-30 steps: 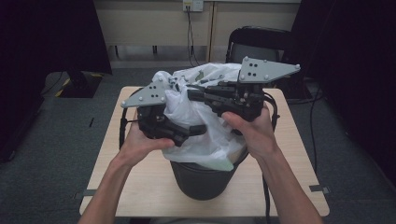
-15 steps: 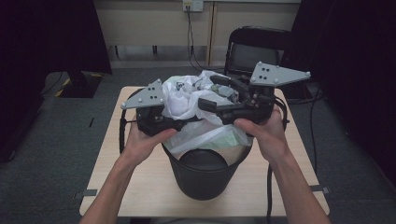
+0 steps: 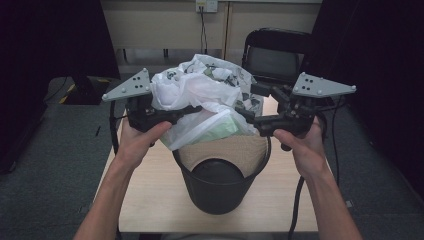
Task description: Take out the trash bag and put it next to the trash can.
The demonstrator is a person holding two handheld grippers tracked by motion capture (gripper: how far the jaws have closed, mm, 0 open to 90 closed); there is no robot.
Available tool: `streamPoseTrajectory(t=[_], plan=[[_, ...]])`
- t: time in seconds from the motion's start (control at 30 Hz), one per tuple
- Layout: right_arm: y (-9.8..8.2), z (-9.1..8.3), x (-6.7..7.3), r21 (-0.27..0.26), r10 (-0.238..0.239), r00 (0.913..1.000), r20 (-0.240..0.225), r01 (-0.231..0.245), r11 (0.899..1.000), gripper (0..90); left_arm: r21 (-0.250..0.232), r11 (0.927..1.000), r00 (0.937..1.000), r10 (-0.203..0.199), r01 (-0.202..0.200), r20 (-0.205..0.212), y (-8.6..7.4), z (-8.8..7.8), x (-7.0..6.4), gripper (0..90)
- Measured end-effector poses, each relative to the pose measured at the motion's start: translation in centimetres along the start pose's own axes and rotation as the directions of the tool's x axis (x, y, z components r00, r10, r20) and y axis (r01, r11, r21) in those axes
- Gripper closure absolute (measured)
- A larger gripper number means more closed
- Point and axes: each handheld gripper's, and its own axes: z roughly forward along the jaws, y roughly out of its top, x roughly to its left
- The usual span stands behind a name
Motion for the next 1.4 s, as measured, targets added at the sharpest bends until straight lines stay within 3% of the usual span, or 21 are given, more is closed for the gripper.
streamPoseTrajectory(t=[0.13,0.3,0.6,0.83,0.9,0.97,1.03,1.23,1.33,1.4], plan=[[-1.4,0.0,-0.5,0.023,0.025,0.9996,0.01,-0.025,0.999,16.7,0.004,1.0,0.9995,0.004,-0.004,-0.03,0.1,-0.7,0.4,73.5],[-3.4,-0.8,-1.5,0.051,0.051,0.9981,0.035,-0.053,0.997,18.3,0.007,0.9999,0.9953,0.009,-0.009,-0.096,0.2,-1.7,1.5,73.4],[-6.4,-2.9,-3.0,0.082,0.075,0.9943,0.075,-0.081,0.993,31.3,0.01,0.9993,0.9858,-0.035,0.037,-0.164,-0.9,-2.8,4.0,73.1],[-8.4,-4.2,-3.2,0.102,0.074,0.9918,0.104,-0.084,0.991,39.6,0.017,0.999,0.9764,-0.036,0.04,-0.213,-1.6,-3.0,5.0,73.0],[-8.8,-4.5,-3.3,0.101,0.079,0.9912,0.106,-0.089,0.991,42.8,0.022,0.999,0.9723,-0.033,0.039,-0.232,-1.7,-3.0,5.3,73.0],[-9.3,-5.0,-3.5,0.104,0.078,0.9929,0.09,-0.087,0.991,52.3,0.028,0.9992,0.9688,-0.021,0.029,-0.247,-1.9,-2.9,5.7,73.0],[-9.6,-5.3,-3.6,0.103,0.086,0.9935,0.074,-0.094,0.99,52.1,0.032,0.999,0.9656,-0.024,0.033,-0.259,-2.1,-2.8,6.2,73.0],[-10.4,-6.6,-4.2,0.066,0.122,0.9893,0.079,-0.127,0.99,52.4,0.056,0.9956,0.9474,-0.053,0.075,-0.315,-3.3,-2.2,8.3,73.0],[-10.7,-7.4,-4.2,0.063,0.122,0.9869,0.106,-0.129,0.99,51.1,0.068,0.9942,0.9443,-0.058,0.084,-0.324,-4.3,-2.1,8.9,73.0],[-11.1,-7.8,-4.4,0.072,0.123,0.9849,0.122,-0.133,0.988,50.7,0.078,0.9947,0.933,-0.036,0.068,-0.358,-4.9,-2.0,9.1,73.0]])
